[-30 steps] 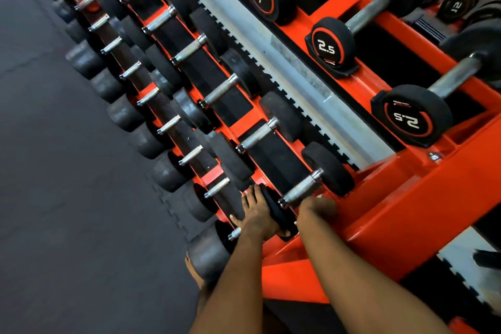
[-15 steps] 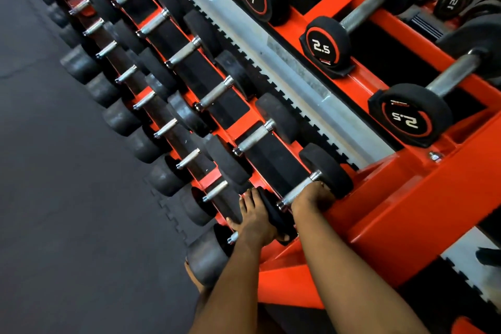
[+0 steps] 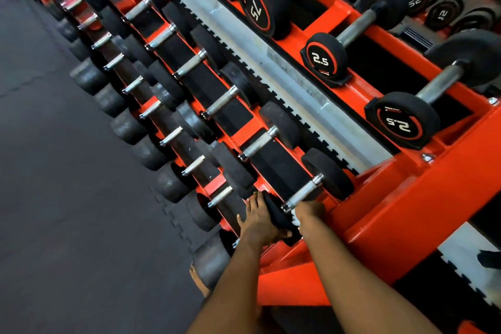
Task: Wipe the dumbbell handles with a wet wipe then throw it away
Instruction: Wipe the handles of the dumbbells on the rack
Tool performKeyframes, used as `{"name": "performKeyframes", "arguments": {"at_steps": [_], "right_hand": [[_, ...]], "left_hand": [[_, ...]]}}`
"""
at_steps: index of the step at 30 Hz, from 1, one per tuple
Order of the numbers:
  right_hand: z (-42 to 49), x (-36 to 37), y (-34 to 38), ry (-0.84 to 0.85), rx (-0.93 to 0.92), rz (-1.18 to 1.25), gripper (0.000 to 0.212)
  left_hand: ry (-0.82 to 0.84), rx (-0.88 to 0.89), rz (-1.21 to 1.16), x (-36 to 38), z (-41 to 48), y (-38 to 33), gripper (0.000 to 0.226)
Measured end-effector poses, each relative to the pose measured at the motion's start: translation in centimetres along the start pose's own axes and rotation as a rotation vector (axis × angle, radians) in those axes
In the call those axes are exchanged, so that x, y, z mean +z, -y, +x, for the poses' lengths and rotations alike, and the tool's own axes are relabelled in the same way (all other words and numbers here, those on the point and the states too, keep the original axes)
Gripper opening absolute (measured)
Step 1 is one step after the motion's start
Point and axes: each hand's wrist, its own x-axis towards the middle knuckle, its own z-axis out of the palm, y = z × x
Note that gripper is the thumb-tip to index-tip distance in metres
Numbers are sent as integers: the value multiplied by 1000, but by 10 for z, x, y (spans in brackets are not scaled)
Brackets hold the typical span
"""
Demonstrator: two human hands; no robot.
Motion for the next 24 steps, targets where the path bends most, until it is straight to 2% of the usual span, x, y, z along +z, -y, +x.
{"name": "performKeyframes", "arguments": {"at_steps": [1,2,4,5,7,10,13,15,17,18,21,24], "right_hand": [[-7,-1,5,-66,-52,-71,35],[-14,-1,12,-115,-132,-82,29],[-24,8,27,-69,-364,-85,20],[-28,13,35,-21,-462,-74,23],[-29,25,51,6,-636,-130,33],[-30,46,78,8,-903,-300,35],[-23,72,103,13,-1160,-435,31],[-13,88,118,79,-1317,-515,34],[4,104,129,150,-1396,-667,34],[11,110,132,171,-1418,-807,31],[18,123,127,149,-1505,-1325,40],[15,115,126,121,-1615,-1538,45]], "left_hand": [[-77,22,-57,-4,0,4,124],[-184,46,-121,-10,0,8,104],[-439,60,-212,-33,2,12,78],[-540,49,-210,-47,6,13,75],[-634,28,-124,-77,21,16,90],[-500,27,-45,-109,53,25,134],[-348,26,-1,-119,82,36,159],[-312,21,-5,-116,92,37,163],[-343,8,-16,-111,96,38,161],[-361,0,-14,-110,96,37,160],[-334,-61,-19,-111,96,34,158],[-313,-103,-31,-112,93,27,151]]}}
